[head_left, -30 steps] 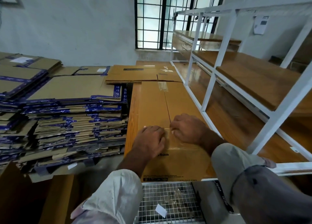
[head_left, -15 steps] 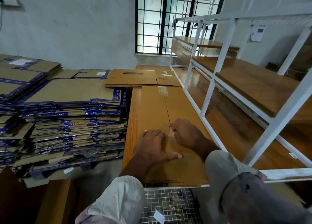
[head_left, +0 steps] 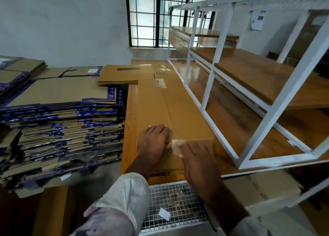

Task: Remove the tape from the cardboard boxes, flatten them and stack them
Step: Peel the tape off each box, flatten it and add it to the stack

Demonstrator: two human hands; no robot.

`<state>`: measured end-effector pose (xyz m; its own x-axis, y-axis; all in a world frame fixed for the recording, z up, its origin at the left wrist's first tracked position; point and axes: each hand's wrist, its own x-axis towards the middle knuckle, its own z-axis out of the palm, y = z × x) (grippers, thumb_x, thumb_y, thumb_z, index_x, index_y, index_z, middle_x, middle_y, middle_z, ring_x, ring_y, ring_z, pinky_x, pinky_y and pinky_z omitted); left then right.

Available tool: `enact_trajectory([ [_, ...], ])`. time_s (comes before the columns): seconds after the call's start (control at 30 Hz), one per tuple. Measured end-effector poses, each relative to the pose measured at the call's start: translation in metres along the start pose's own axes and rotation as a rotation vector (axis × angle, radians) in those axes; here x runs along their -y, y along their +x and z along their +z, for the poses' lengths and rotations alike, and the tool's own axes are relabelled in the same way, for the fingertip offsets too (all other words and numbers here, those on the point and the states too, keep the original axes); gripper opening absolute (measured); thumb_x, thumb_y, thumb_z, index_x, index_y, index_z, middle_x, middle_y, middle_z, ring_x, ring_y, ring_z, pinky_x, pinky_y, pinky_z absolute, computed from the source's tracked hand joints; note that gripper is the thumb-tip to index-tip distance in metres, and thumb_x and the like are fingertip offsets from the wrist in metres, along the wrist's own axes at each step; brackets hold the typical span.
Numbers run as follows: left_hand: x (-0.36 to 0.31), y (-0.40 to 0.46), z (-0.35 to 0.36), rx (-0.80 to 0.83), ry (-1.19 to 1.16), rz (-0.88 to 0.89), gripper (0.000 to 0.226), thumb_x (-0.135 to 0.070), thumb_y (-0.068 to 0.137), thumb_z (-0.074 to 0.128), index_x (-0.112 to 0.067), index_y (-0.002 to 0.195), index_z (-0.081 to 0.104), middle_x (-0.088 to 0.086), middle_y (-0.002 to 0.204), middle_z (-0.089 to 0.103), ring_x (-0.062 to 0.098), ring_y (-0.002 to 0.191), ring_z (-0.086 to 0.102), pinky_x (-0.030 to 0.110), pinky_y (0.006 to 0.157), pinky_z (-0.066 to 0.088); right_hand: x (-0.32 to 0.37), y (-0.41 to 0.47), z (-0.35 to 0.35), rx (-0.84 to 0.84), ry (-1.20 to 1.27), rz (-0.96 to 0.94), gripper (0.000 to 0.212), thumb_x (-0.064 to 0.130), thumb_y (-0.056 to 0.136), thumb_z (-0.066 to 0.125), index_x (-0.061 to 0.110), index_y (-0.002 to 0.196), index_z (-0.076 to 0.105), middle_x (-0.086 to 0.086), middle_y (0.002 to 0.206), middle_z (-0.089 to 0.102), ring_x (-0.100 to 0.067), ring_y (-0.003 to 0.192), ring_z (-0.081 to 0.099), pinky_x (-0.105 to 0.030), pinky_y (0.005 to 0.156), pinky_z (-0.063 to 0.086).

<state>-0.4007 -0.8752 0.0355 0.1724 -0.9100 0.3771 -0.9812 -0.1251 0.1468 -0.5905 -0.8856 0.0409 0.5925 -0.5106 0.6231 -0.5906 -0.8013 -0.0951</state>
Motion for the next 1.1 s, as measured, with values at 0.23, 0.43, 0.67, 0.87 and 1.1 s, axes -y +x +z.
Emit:
enact_trajectory([
  [0.23, 0.009, 0.002, -0.002, 0.083, -0.082, 0.049, 0.062, -0.068, 0.086, 0.029, -0.041, 0.139, 0.046, 0.002, 0.134, 0.051, 0.025, 0.121, 0.053, 0.043, 0.101, 0.045, 0.0, -0.025, -0.003, -0.075, 0.002, 0.083, 0.026, 0.03, 0.097, 0.048, 0.019, 0.1, 0.071, 0.0, 0.1, 0.068, -0.021, 0.094, 0.061, -0.037, 0.087, 0.039],
  [0.43, 0.026, 0.004, -0.015, 0.121, -0.461, -0.059, 0.062, -0.059, 0.089, 0.047, -0.036, 0.146, 0.041, -0.001, 0.142, 0.052, 0.024, 0.122, 0.054, 0.047, 0.097, 0.05, -0.003, -0.042, 0.007, -0.132, -0.047, 0.106, 0.016, 0.029, 0.087, 0.061, 0.019, 0.093, 0.073, -0.006, 0.113, 0.066, -0.024, 0.105, 0.056, -0.036, 0.087, 0.033],
  [0.67, 0.016, 0.005, -0.005, 0.098, -0.152, 0.021, 0.069, -0.064, 0.086, 0.064, -0.033, 0.143, 0.042, -0.004, 0.134, 0.05, 0.021, 0.119, 0.053, 0.042, 0.1, 0.045, -0.002, -0.056, 0.017, -0.063, -0.026, 0.126, 0.019, 0.03, 0.087, 0.064, 0.021, 0.1, 0.077, -0.006, 0.117, 0.065, -0.028, 0.109, 0.059, -0.043, 0.089, 0.041],
  [0.87, 0.016, 0.005, -0.001, 0.055, -0.087, 0.074, 0.059, -0.061, 0.09, 0.061, -0.03, 0.139, 0.048, -0.002, 0.134, 0.05, 0.02, 0.122, 0.051, 0.038, 0.103, 0.038, 0.01, -0.044, 0.007, -0.259, 0.148, 0.114, 0.023, 0.018, 0.087, 0.07, 0.013, 0.108, 0.078, -0.012, 0.121, 0.067, -0.028, 0.109, 0.061, -0.047, 0.08, 0.051],
  [1.1, 0.016, 0.001, -0.003, 0.006, -0.006, 0.163, 0.057, -0.064, 0.093, 0.05, -0.026, 0.135, 0.047, 0.004, 0.133, 0.051, 0.023, 0.119, 0.052, 0.042, 0.103, 0.042, -0.002, 0.017, 0.014, -0.128, 0.232, 0.152, 0.028, 0.03, 0.096, 0.059, 0.014, 0.117, 0.065, -0.014, 0.135, 0.058, -0.028, 0.126, 0.054, -0.051, 0.098, 0.05],
])
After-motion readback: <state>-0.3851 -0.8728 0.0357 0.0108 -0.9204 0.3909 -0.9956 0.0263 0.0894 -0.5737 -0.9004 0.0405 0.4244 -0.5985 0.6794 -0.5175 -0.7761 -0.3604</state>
